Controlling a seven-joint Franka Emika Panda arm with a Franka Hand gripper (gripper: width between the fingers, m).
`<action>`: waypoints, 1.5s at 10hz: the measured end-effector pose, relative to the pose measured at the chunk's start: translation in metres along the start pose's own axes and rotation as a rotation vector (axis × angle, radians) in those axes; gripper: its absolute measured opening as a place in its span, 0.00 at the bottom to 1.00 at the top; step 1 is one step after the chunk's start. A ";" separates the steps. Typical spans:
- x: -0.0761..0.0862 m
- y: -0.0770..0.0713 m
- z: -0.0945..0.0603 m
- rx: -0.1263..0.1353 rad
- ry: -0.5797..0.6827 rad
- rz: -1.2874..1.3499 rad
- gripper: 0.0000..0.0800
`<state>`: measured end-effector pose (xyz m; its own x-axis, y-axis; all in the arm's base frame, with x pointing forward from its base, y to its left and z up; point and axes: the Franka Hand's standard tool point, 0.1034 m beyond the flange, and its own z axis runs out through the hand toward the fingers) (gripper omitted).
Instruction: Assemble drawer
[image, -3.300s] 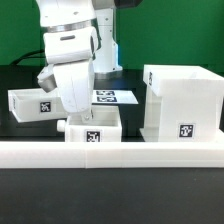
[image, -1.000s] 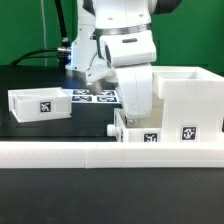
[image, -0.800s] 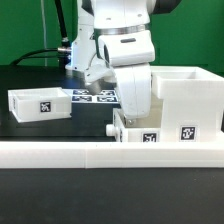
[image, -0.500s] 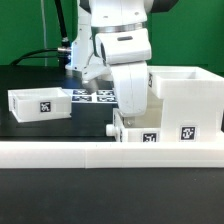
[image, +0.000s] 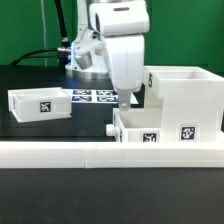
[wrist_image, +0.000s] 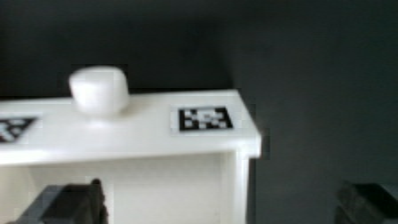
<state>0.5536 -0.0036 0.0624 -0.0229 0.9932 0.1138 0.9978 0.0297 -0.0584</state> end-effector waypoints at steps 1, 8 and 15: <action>-0.019 -0.001 -0.001 0.019 -0.001 -0.025 0.81; -0.063 0.006 0.025 0.030 0.141 -0.069 0.81; -0.074 0.018 0.042 0.044 0.275 -0.053 0.81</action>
Offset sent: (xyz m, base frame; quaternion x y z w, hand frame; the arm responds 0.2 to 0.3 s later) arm 0.0000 0.0000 0.0000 0.0000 0.0650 0.0000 0.9979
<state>0.5711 -0.0720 0.0109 -0.0515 0.9227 0.3822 0.9919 0.0917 -0.0879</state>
